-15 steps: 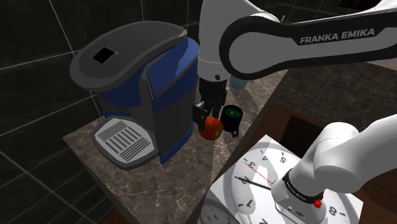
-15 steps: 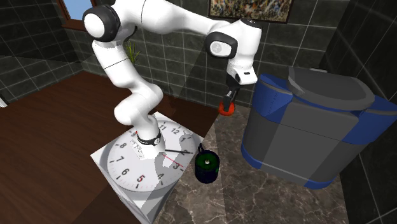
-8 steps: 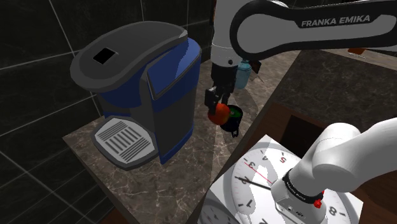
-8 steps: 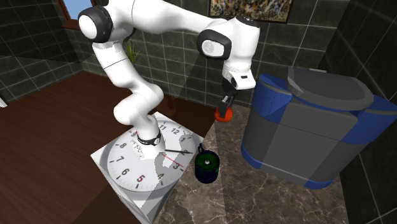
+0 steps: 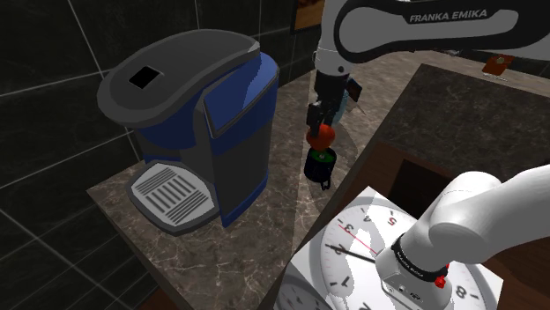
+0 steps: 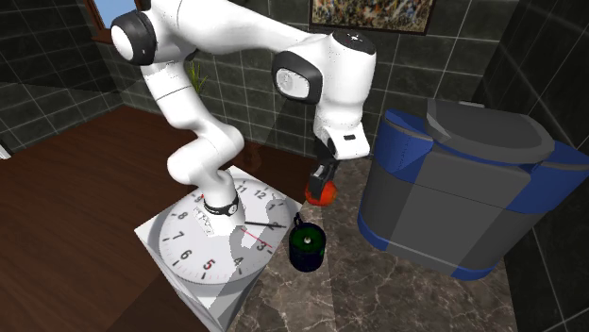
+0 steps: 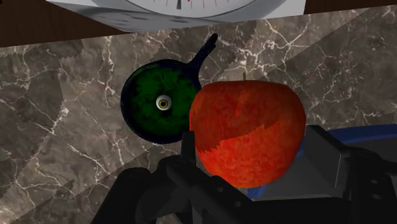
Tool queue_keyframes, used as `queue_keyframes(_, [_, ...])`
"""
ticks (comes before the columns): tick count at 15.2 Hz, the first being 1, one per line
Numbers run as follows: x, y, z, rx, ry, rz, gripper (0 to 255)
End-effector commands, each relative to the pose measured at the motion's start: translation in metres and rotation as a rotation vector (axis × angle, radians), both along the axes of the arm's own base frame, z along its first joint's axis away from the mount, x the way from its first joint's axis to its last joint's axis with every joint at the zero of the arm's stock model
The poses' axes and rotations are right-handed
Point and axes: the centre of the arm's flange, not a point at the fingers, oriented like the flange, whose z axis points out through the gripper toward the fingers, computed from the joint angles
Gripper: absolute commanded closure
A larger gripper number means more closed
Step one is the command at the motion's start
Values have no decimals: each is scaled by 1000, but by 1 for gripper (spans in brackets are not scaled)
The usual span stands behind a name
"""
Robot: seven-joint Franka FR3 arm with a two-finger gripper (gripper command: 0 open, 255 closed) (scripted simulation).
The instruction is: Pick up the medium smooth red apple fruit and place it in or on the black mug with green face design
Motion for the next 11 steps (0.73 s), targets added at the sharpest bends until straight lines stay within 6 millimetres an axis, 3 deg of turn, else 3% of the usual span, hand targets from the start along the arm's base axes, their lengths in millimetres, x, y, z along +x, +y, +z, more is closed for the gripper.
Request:
queue_keyframes(1, [7, -26, 0, 0, 0, 1, 255])
queue_keyframes(2, [11, -43, 1, 0, 0, 1, 255])
queue_keyframes(11, [11, -43, -46, 0, 0, 1, 255])
